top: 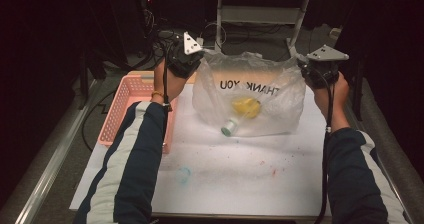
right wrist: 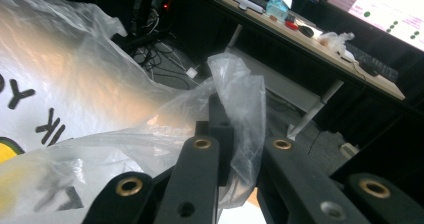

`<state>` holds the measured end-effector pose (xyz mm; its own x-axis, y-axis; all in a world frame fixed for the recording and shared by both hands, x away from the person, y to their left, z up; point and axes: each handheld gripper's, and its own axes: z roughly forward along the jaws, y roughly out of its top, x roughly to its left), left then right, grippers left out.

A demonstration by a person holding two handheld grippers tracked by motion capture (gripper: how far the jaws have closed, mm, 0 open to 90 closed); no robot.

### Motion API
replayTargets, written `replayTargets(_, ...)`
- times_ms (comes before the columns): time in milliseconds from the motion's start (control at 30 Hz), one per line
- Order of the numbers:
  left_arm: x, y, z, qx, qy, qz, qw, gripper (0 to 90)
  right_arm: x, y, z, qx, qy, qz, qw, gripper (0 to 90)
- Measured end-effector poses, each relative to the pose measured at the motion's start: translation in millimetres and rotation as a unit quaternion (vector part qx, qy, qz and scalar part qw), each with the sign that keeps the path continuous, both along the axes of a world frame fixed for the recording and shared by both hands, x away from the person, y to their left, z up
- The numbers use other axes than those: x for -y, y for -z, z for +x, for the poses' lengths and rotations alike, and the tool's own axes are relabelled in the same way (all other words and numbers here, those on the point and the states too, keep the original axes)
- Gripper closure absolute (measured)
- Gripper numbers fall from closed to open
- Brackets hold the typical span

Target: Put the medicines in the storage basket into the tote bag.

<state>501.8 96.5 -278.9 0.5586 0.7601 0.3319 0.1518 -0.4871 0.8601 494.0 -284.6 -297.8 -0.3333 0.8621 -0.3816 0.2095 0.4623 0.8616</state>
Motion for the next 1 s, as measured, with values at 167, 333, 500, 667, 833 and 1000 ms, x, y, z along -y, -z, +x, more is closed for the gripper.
replayTargets(167, 1.4, -16.5, 2.0, 0.011, -0.001, 0.0, 0.9999, 85.7, 8.1, -10.9, 6.4, 0.003, 0.013, 0.006, 0.9999, 89.2)
replayTargets(333, 2.3, -38.0, 1.0, 0.026, 0.0, -0.002, 0.9997, 85.6, 15.0, -20.3, 12.7, 0.005, 0.023, 0.019, 0.9996, 89.2)
replayTargets(500, 1.1, -55.2, -3.9, 0.038, 0.001, -0.007, 0.9993, 85.6, 17.6, -27.1, 16.6, 0.007, 0.032, 0.015, 0.9994, 89.2)
replayTargets(667, -5.2, -62.9, -7.1, 0.043, -0.008, -0.01, 0.999, 85.6, 21.4, -34.5, 18.5, 0.01, 0.042, 0.019, 0.9989, 89.2)
replayTargets(833, -8.7, -63.0, -4.8, 0.04, -0.015, -0.026, 0.9987, 85.2, 21.0, -40.2, 18.7, 0.018, 0.044, 0.018, 0.9987, 89.2)
replayTargets(1000, 0.2, -48.4, 2.4, 0.016, -0.014, -0.031, 0.9993, 70.0, 16.0, -34.6, 23.3, 0.011, 0.046, 0.012, 0.9988, 89.3)
